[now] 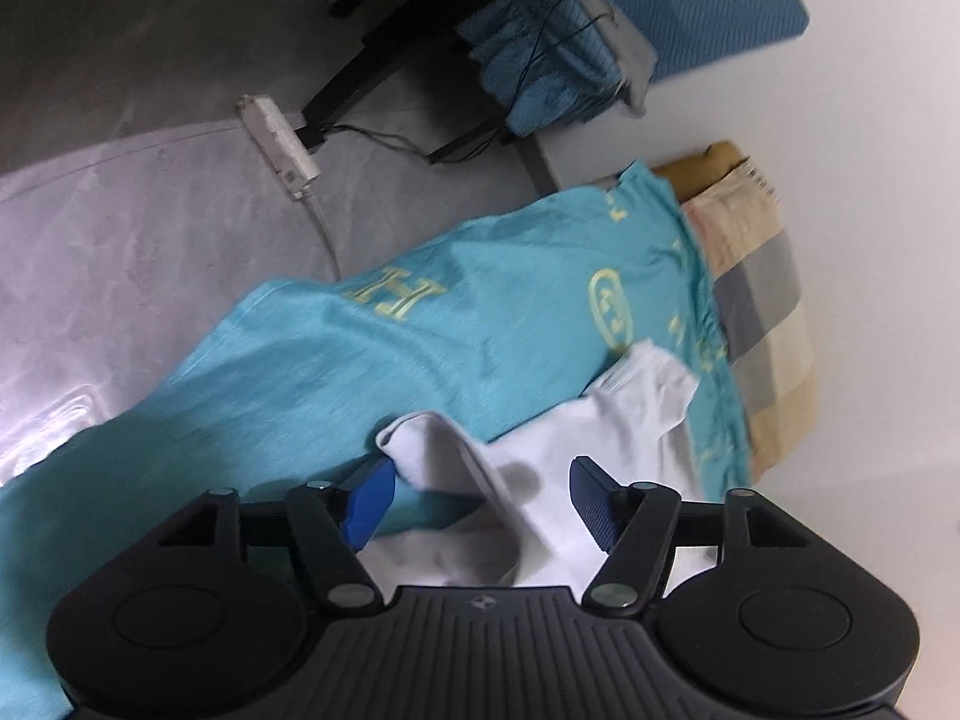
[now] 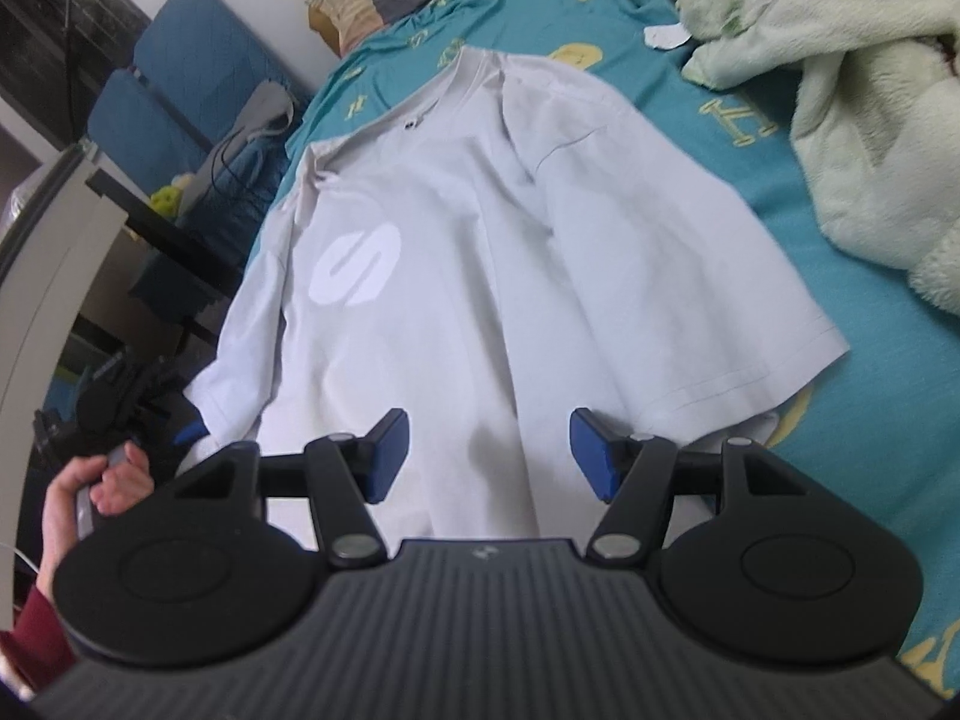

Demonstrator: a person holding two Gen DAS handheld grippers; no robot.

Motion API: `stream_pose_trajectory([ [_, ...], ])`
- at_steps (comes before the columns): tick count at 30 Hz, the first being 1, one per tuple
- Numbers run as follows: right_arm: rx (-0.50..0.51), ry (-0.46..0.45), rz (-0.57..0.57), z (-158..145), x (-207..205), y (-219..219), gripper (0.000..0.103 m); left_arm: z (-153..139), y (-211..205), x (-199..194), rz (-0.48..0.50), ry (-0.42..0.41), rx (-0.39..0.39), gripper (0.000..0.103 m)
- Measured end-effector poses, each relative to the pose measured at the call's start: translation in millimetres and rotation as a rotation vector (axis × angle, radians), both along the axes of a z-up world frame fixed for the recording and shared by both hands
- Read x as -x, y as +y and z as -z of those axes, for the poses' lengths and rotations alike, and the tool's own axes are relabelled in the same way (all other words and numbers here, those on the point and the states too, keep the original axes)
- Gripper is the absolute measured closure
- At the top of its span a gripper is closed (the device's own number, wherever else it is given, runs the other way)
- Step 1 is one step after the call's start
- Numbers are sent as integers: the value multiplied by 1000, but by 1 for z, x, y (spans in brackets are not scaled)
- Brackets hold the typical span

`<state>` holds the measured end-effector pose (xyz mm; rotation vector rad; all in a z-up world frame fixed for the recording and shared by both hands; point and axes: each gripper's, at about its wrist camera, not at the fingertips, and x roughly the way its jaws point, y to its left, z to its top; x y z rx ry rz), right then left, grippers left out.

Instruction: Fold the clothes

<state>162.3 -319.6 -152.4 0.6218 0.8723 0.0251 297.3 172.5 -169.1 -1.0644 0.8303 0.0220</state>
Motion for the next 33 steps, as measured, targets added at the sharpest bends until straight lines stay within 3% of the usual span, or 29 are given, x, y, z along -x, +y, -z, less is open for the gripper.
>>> stream_pose_trajectory([
  [1, 2, 0, -2, 0, -1, 1, 40, 2, -1, -2, 2, -12, -3, 39],
  [2, 4, 1, -4, 0, -1, 2, 40, 4, -1, -5, 3, -24, -6, 48],
  [4, 8, 1, -8, 0, -3, 3, 40, 5, -4, -12, 21, -19, -47, 75],
  [6, 12, 2, -12, 0, -4, 5, 40, 2, -6, -19, 44, -29, -106, 95],
  [8, 15, -5, -8, -2, -4, 5, 40, -9, -12, -24, 65, -49, -209, 98],
  [11, 24, -17, 6, -6, -3, 2, 40, -44, -34, -30, 138, -135, -439, 100],
  [14, 25, -35, 20, -11, 0, 0, 40, -93, -74, -34, 223, -278, -661, 100],
  [19, 47, -60, 51, -19, 3, -6, 40, -143, -177, -48, 437, -479, -863, 100],
  [22, 35, -55, 84, -17, 3, -16, 40, -139, -248, -57, 600, -514, -913, 100],
  [26, 10, -49, 135, -11, 2, -30, 41, -104, -327, -66, 756, -505, -963, 99],
  [30, 3, -41, 152, -3, -2, -37, 41, -54, -359, -71, 826, -426, -975, 98],
  [33, 4, -26, 142, 4, -7, -35, 40, -25, -352, -70, 856, -358, -952, 87],
])
